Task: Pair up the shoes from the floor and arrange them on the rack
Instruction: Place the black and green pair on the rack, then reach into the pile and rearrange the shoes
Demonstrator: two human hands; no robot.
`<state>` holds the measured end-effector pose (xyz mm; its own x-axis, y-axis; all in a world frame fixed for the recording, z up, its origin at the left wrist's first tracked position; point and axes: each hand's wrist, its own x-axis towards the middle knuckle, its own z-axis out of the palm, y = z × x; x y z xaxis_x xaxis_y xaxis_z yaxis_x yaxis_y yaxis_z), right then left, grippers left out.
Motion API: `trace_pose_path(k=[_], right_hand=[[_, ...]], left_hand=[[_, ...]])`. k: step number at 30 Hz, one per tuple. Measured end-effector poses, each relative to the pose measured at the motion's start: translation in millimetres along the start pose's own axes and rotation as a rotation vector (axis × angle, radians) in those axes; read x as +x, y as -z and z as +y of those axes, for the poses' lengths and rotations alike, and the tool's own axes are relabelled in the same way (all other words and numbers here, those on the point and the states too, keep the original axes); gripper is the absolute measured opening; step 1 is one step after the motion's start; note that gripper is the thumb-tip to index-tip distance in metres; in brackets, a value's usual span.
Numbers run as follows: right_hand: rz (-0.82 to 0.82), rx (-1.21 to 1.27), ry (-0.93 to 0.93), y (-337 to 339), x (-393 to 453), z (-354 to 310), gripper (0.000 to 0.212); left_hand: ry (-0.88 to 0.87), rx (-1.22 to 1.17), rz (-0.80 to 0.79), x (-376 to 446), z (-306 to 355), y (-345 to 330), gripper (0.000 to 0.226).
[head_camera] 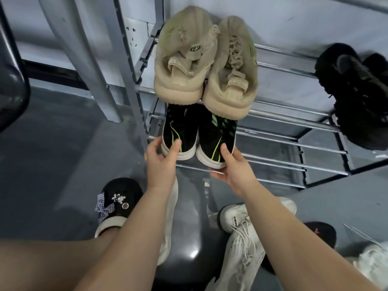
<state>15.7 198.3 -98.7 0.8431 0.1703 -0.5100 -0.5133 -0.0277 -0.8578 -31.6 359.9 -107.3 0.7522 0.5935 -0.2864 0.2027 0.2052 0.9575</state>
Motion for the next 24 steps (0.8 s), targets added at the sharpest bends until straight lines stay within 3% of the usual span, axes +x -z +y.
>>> trace_pose_path(k=[4, 10, 13, 17, 24], right_hand=[[-0.001, -0.124, 0.060, -4.8, -11.9, -1.2, 0.056], [0.043, -0.401, 0.062, 6.5, -41.3, 11.8, 0.101], [0.052, -0.598, 0.009, 24.0, -65.5, 25.3, 0.106], [0.043, -0.905, -0.080, 53.0, -102.3, 51.7, 0.102], [-0.051, -1.408, -0.248, 112.2, -157.0, 108.5, 0.100]], left_hand=[[-0.065, 0.061, -0.063, -8.9, -9.3, -1.1, 0.082], [-0.042, 0.258, -0.049, -35.4, -16.0, 0.4, 0.096], [-0.022, 0.439, -0.136, -57.3, -32.2, 4.3, 0.100], [0.036, 0.758, -0.331, -89.1, -57.5, 15.0, 0.097], [-0.058, 1.292, -0.752, -140.5, -86.8, 23.3, 0.087]])
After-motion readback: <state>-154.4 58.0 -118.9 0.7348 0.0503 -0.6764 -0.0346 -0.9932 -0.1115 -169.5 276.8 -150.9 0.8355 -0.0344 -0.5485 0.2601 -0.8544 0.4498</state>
